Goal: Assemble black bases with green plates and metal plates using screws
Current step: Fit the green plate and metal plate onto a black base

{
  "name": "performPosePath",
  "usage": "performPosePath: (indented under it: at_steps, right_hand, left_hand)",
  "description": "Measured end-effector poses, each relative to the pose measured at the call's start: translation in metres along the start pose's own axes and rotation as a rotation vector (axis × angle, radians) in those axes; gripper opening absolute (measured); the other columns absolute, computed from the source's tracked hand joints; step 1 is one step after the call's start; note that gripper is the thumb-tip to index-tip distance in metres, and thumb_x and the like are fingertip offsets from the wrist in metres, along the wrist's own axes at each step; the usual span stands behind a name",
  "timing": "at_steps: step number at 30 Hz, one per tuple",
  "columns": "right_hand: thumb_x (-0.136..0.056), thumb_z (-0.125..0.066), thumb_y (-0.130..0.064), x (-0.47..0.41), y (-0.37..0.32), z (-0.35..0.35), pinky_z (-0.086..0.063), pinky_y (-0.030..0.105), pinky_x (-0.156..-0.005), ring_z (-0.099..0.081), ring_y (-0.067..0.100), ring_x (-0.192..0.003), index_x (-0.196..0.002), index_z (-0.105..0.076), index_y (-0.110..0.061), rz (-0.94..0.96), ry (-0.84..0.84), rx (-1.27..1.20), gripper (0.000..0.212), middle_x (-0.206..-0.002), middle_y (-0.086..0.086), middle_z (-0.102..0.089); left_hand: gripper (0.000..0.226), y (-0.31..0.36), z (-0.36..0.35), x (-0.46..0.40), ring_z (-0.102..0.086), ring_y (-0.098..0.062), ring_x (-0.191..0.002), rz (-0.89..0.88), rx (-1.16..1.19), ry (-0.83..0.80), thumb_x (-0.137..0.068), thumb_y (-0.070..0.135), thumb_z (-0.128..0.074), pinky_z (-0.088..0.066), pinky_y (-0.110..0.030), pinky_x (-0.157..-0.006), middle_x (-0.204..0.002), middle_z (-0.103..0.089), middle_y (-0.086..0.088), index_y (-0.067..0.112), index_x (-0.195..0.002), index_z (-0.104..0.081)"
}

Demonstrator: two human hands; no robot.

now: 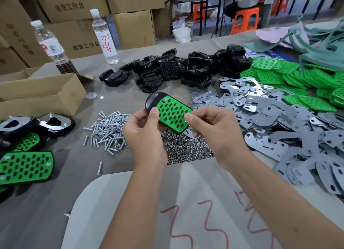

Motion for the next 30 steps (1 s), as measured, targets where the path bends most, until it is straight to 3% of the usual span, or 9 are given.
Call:
performPosePath:
  at_steps: [1,3,5,8,11,16,21,25,30]
  right_hand:
    - [-0.086,-0.084,-0.017,-0.0009,0.0027,0.0002,-0.05,0.03,-0.058,-0.056,0.015,-0.054,-0.087,-0.074,-0.014,-0.013,0.03,0.025,0.011,-0.072,0.007,-0.071]
    - [-0.084,-0.084,-0.034,-0.0018,0.0086,-0.0003,-0.055,0.035,-0.062,-0.061,0.015,-0.06,-0.103,-0.066,-0.011,-0.112,0.046,0.045,0.034,-0.086,0.009,-0.073]
    - [-0.082,-0.078,-0.044,-0.0018,0.011,-0.0034,-0.058,0.036,-0.063,-0.066,0.017,-0.072,-0.112,-0.067,-0.01,-0.207,-0.042,-0.038,0.047,-0.101,0.014,-0.074]
    - [-0.092,-0.07,-0.036,-0.0008,0.0094,-0.0059,-0.059,0.03,-0.06,-0.071,0.022,-0.078,-0.113,-0.071,-0.007,-0.245,-0.182,-0.1,0.036,-0.099,0.01,-0.077]
    - [-0.095,-0.066,-0.028,-0.0023,0.0083,-0.0032,-0.059,0.029,-0.063,-0.071,0.025,-0.08,-0.118,-0.069,-0.002,-0.261,-0.235,-0.133,0.035,-0.103,0.016,-0.077]
    - [-0.098,-0.066,-0.022,-0.0019,0.0088,-0.0013,-0.058,0.026,-0.059,-0.067,0.025,-0.075,-0.115,-0.069,-0.001,-0.263,-0.21,-0.141,0.027,-0.1,0.018,-0.073]
    - [-0.1,-0.065,-0.015,-0.0029,0.0088,-0.0004,-0.057,0.025,-0.055,-0.07,0.023,-0.067,-0.109,-0.069,-0.002,-0.267,-0.165,-0.144,0.016,-0.089,0.013,-0.077]
    - [-0.098,-0.068,-0.013,-0.0021,0.0084,0.0007,-0.058,0.027,-0.056,-0.072,0.023,-0.064,-0.111,-0.069,-0.006,-0.246,-0.128,-0.119,0.014,-0.085,0.01,-0.078]
    - [-0.103,-0.061,-0.007,-0.0004,0.0043,-0.0025,-0.061,0.032,-0.059,-0.074,0.031,-0.067,-0.122,-0.063,-0.008,-0.254,-0.185,-0.2,0.019,-0.091,0.011,-0.078]
  left_hand:
    - [0.007,-0.0003,0.0001,-0.0007,-0.064,-0.012,-0.064,0.002,0.014,-0.003,-0.095,0.001,-0.07,-0.057,-0.029,-0.063,-0.076,-0.068,-0.006,0.007,-0.092,-0.066]
    - [0.009,-0.001,0.0009,-0.0016,-0.061,-0.006,-0.056,0.007,0.04,-0.011,-0.095,-0.001,-0.068,-0.057,-0.026,-0.06,-0.062,-0.065,0.004,0.006,-0.09,-0.066]
    - [0.008,-0.0008,-0.0002,0.0004,-0.063,-0.007,-0.057,0.01,0.043,-0.022,-0.095,-0.002,-0.068,-0.058,-0.027,-0.062,-0.061,-0.065,0.004,0.005,-0.091,-0.066]
    - [0.009,-0.0016,0.0004,0.0029,-0.069,-0.017,-0.071,0.019,0.039,-0.006,-0.094,0.0,-0.071,-0.059,-0.037,-0.071,-0.078,-0.07,-0.008,0.007,-0.089,-0.067]
    - [0.012,-0.0028,0.0024,0.001,-0.068,-0.015,-0.068,0.008,0.027,0.007,-0.094,0.001,-0.071,-0.058,-0.033,-0.066,-0.075,-0.071,-0.005,0.009,-0.086,-0.066]
    - [0.006,-0.0047,0.0002,0.0034,-0.068,-0.021,-0.075,-0.012,-0.011,-0.024,-0.093,0.002,-0.072,-0.057,-0.037,-0.069,-0.081,-0.071,-0.008,0.005,-0.093,-0.068]
    - [0.005,-0.0035,-0.0004,0.0037,-0.062,-0.012,-0.063,-0.001,0.008,-0.054,-0.093,0.001,-0.071,-0.056,-0.039,-0.072,-0.069,-0.066,0.0,0.004,-0.094,-0.068]
    - [0.006,-0.0022,-0.0031,0.0073,-0.07,-0.025,-0.081,-0.027,-0.023,-0.075,-0.093,0.003,-0.072,-0.059,-0.044,-0.077,-0.091,-0.072,-0.015,0.003,-0.099,-0.069]
    - [0.006,0.0006,0.0013,0.0027,-0.067,-0.014,-0.072,-0.035,0.001,-0.032,-0.093,0.006,-0.073,-0.057,-0.032,-0.067,-0.083,-0.07,-0.005,0.01,-0.093,-0.069]
Point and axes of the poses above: each hand's wrist, its own x-axis away from the middle knuckle, its own z-axis out of the back of the hand, y = z × x, the point moved 2 cm from there along -x, towards the middle knuckle
